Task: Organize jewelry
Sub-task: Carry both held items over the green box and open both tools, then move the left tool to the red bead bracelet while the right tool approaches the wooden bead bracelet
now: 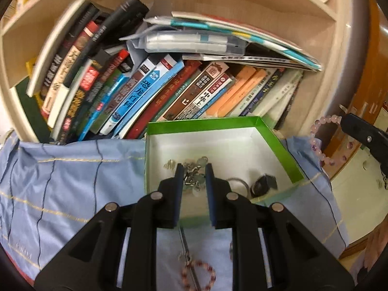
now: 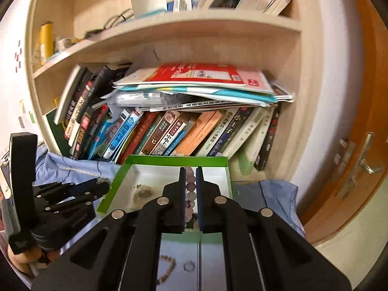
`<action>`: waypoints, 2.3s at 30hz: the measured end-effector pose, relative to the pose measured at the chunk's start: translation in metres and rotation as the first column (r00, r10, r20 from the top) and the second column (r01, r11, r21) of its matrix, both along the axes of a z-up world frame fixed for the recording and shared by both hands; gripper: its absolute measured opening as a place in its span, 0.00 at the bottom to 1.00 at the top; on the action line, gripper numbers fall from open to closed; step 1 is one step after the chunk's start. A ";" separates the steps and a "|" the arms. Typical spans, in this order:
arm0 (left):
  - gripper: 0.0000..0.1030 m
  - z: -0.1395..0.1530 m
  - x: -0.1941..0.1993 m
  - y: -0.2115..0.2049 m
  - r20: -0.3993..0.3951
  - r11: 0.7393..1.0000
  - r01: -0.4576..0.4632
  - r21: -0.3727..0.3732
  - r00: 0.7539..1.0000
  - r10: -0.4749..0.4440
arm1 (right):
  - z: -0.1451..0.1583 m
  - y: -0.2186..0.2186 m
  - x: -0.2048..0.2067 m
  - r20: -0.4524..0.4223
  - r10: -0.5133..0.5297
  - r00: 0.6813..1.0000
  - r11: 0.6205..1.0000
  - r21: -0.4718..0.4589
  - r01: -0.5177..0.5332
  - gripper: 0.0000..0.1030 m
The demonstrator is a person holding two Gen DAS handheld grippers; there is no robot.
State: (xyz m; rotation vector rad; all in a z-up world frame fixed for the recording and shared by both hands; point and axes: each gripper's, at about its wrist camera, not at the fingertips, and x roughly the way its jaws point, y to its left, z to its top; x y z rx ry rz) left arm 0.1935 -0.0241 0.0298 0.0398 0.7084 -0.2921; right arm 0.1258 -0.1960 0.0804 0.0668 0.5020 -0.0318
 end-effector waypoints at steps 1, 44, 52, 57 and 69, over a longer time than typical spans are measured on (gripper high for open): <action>0.17 -0.003 0.008 -0.002 -0.011 1.000 -0.002 0.005 1.000 0.002 | -0.004 0.001 0.013 -0.021 -0.001 1.000 1.000 -0.001 0.001 0.08; 0.79 -0.118 -0.106 0.030 -0.127 0.982 -0.080 0.169 0.987 0.102 | -0.183 0.044 -0.051 -0.420 0.051 0.906 0.987 -0.119 -0.111 0.35; 0.79 -0.120 -0.105 0.016 -0.148 0.991 -0.038 0.131 0.987 0.057 | -0.184 -0.019 -0.093 -0.397 0.011 0.918 0.999 0.043 0.007 0.36; 0.79 -0.124 -0.107 0.005 -0.162 0.991 0.002 0.134 0.987 0.020 | -0.179 -0.022 -0.097 -0.375 0.027 0.927 0.996 0.087 0.006 0.36; 0.77 -0.123 -0.101 0.034 -0.169 0.992 -0.074 0.106 0.981 0.091 | -0.182 -0.005 -0.089 -0.379 0.058 0.924 0.994 0.103 -0.020 0.46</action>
